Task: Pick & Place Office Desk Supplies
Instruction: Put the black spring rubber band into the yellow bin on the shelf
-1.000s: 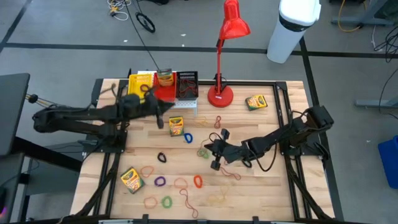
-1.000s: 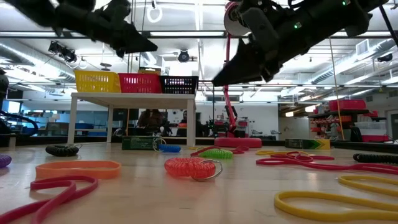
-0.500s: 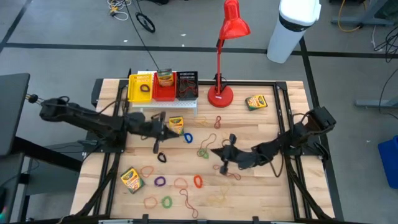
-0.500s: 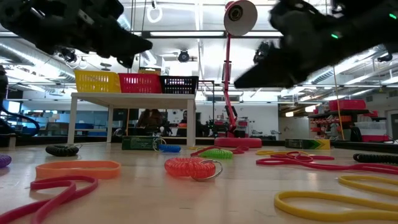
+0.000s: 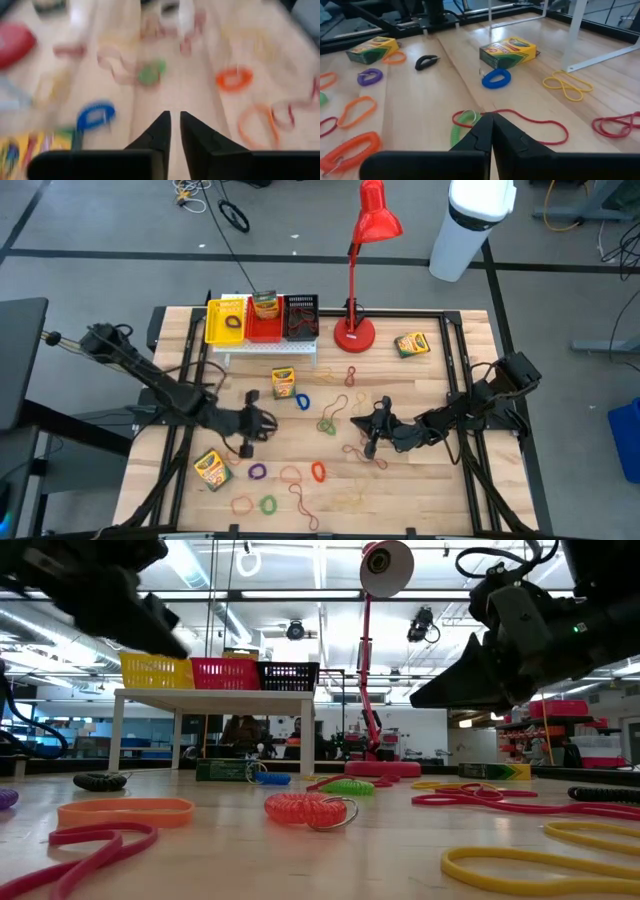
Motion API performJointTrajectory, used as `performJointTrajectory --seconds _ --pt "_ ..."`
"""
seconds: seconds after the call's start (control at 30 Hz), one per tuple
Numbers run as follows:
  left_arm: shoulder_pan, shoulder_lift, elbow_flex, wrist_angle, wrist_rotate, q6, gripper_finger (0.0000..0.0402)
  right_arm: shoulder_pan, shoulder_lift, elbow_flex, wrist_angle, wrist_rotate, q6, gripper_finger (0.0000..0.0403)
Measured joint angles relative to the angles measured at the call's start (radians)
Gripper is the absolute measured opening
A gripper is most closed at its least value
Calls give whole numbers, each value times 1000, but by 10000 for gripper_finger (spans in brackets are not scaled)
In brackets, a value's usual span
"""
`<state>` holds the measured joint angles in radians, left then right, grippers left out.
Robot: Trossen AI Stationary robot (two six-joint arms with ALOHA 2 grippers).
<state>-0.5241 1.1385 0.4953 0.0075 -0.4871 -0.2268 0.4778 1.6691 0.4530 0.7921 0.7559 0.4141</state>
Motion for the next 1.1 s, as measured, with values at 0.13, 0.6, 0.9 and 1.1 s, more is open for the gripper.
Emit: performJointTrajectory --seconds 0.13,0.6,0.9,1.1 --pt "-70 51 120 -282 -6 -148 84 0 0 0 12 -6 0 14" --pt "-82 375 185 -500 148 -186 192 0 0 0 20 -8 0 14" --pt "-47 385 185 -500 104 -148 162 0 0 0 20 -8 0 14" --pt "-44 395 185 -483 104 -82 126 0 0 0 21 -8 0 14"
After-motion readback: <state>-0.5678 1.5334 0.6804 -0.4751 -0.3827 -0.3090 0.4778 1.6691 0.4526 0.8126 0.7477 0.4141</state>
